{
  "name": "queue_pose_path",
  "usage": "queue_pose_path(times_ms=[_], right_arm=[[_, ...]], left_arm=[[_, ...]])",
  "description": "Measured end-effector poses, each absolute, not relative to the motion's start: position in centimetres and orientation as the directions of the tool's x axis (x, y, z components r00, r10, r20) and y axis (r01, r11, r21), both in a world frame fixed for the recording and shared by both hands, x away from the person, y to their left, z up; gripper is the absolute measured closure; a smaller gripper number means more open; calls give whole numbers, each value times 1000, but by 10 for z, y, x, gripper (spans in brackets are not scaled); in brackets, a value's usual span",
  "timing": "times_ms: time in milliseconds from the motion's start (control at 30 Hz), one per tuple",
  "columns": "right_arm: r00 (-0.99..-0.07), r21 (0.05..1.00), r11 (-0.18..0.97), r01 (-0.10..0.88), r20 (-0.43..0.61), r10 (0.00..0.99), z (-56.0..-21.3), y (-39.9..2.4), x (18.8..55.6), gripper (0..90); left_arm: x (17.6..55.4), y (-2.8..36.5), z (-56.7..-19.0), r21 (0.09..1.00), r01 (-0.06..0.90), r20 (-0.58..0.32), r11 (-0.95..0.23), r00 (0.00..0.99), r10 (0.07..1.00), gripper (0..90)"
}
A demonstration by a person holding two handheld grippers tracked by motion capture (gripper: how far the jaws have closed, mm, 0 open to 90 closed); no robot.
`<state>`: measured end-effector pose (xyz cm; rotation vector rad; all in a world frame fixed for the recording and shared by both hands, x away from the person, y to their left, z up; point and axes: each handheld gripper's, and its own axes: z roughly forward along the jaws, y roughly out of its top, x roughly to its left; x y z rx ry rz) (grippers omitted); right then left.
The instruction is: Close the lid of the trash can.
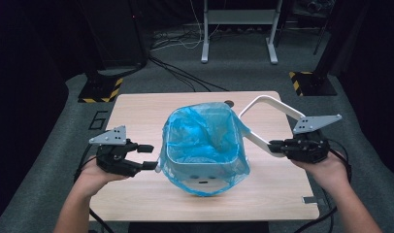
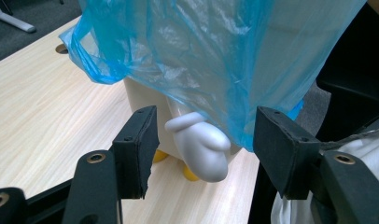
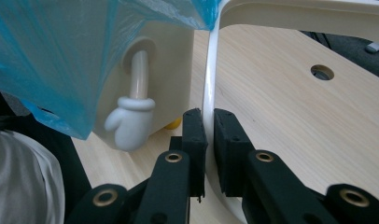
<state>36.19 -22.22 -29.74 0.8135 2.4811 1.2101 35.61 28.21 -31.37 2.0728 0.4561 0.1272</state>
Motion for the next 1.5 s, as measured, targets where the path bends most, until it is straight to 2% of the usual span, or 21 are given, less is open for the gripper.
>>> queue_pose_path(times_ms=[500, 1267, 1467, 1500], right_arm=[[-776, 779, 485, 397, 3, 631, -291, -244, 361, 831], [-832, 823, 507, 256, -80, 549, -224, -217, 348, 832], [-874, 828, 522, 204, -86, 478, -210, -198, 343, 832], [-893, 829, 530, 180, -89, 441, -207, -188, 342, 832]], left_arm=[[355, 282, -306, 854, 253, -80, -455, 928, 364, 398], [354, 274, -277, 852, 207, -45, -480, 944, 327, 398], [354, 273, -268, 861, 193, -40, -471, 948, 317, 398], [355, 273, -267, 860, 194, -39, -473, 947, 318, 397]])
